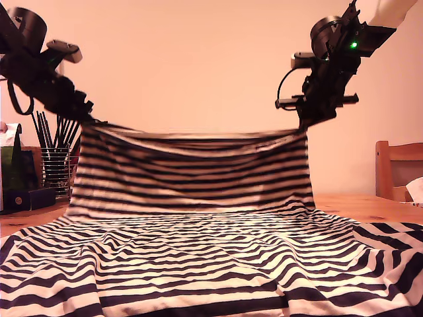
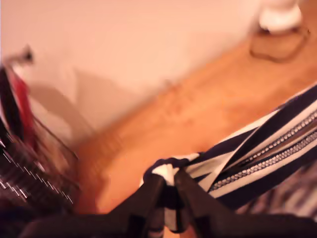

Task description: Fold the t-shirt in front of you. After folding it, place it to the right side.

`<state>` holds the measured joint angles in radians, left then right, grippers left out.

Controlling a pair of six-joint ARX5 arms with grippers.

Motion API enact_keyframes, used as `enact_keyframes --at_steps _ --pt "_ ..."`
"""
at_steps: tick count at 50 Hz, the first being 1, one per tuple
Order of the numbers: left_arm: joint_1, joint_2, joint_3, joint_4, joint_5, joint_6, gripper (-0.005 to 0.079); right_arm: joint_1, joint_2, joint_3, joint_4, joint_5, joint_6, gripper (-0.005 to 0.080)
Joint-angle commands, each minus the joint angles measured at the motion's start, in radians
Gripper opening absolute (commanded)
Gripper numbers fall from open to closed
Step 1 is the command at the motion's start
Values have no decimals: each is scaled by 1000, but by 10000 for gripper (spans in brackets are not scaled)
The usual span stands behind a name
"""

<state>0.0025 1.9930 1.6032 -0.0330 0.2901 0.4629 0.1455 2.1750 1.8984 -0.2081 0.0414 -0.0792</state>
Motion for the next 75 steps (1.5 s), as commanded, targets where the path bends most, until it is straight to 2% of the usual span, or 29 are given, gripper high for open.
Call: enact_keyframes --at_steps 1,19,29,41,52,62,75 --pt "4 -64 5 -25 1 -12 -21 3 -29 10 -23 -9 5 -12" --pt "4 -153 5 -350 1 -53 -21 2 -147 10 -326 -82 5 -12" --pt "4 -196 5 -539 0 -131 -21 -2 -220 10 -481 -113 34 -12" --pt "5 -263 5 -670 -11 -161 -21 -11 -251 -1 -629 -139 52 -12" --pt "5 -314 4 -632 8 -186 -21 -8 -311 -92 -520 -138 54 -12" --pt "5 -316 -28 -618 17 -195 -21 -9 -378 -264 -410 -135 57 -12" --pt "-6 -398 -233 -508 24 -223 -21 -20 -518 -475 -323 -119 57 -12"
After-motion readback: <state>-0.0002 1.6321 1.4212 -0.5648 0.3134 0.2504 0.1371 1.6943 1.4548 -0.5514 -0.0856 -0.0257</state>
